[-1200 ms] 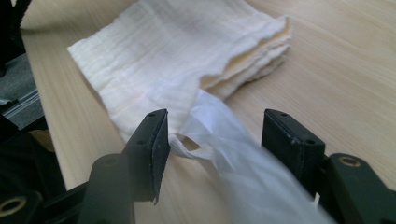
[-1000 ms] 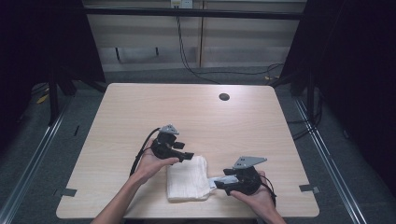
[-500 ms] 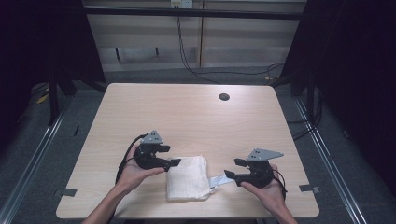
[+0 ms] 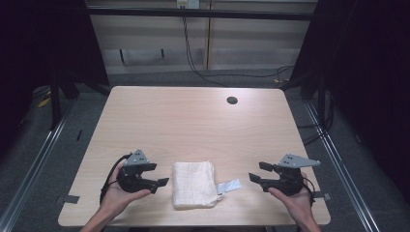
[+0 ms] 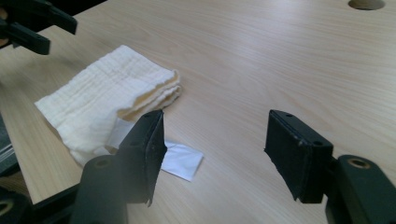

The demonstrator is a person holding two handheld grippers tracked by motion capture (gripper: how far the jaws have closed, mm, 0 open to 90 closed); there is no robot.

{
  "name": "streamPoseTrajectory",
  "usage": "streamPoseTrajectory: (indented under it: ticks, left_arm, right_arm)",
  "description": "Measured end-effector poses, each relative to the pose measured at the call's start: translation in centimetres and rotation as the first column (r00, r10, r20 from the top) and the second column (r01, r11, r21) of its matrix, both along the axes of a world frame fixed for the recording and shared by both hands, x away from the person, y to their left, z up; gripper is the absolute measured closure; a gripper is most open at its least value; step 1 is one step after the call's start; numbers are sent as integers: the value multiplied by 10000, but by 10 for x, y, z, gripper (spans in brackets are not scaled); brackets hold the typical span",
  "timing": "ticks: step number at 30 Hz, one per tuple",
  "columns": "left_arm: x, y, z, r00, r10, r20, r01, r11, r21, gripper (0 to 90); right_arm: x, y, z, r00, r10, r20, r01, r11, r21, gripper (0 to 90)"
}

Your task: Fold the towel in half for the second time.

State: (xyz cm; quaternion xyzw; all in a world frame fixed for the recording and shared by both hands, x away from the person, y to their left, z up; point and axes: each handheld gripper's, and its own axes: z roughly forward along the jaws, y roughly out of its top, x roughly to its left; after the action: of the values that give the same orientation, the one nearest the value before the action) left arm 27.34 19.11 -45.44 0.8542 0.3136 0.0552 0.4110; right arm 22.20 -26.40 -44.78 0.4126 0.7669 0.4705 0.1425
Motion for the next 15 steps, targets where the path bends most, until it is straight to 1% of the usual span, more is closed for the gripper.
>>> streamPoseTrajectory:
  ticks: [1,2,3,4,5,6,7,8,9,11,12,13,14,15]
  left_arm:
    - [-3,4,-1,10000,60,-36,-60,10000,18,274]
    - [-5,6,-3,9998,178,4,-178,9998,38,274]
    - [-8,10,-4,9998,210,-1,-210,9998,18,267]
    - [-9,13,-6,9996,282,-31,-282,9996,1,269]
    - [-10,16,-7,9994,342,-82,-341,9994,100,266]
    - [-11,19,-9,9994,297,-179,-294,9994,160,261]
    - [-12,23,-10,9994,340,-108,-337,9992,236,262]
    - [-13,29,-12,9982,601,-72,-600,9981,116,262]
    - [-14,34,-13,9976,673,-137,-673,9977,-25,257]
    - [-16,41,-14,9959,897,-89,-899,9957,-204,250]
    - [-17,43,-14,9952,978,-37,-978,9948,-266,251]
    - [-17,47,-14,9957,920,-70,-922,9949,-407,251]
    - [-18,49,-13,9950,992,106,-986,9941,-453,257]
    - [-19,51,-12,9907,1269,491,-1237,9903,-637,278]
  right_arm:
    - [-1,-2,0,9999,-97,55,97,9999,-47,376]
    - [-3,-6,-1,9996,-246,118,246,9997,42,376]
    - [-4,-8,-2,9994,-347,26,347,9993,126,375]
    - [-3,-11,-3,9991,-431,40,431,9991,51,375]
    - [-4,-13,-4,9983,-582,7,581,9983,48,374]
    - [-3,-15,-5,9980,-632,-35,632,9980,96,374]
    - [-4,-16,-6,9977,-675,-82,675,9977,73,374]
    - [-5,-17,-6,9967,-808,-92,809,9967,20,373]
    - [-6,-19,-7,9959,-896,-93,896,9960,9,373]
    - [-10,-22,-9,9952,-974,-83,973,9952,-111,373]
    - [-11,-24,-10,9948,-1009,-104,1007,9947,-214,373]
    - [-12,-26,-12,9944,-1051,-98,1049,9943,-215,373]
    - [-13,-28,-16,9933,-1150,-73,1149,9933,-124,372]
    - [-13,-29,-18,9929,-1182,-96,1181,9929,-108,368]
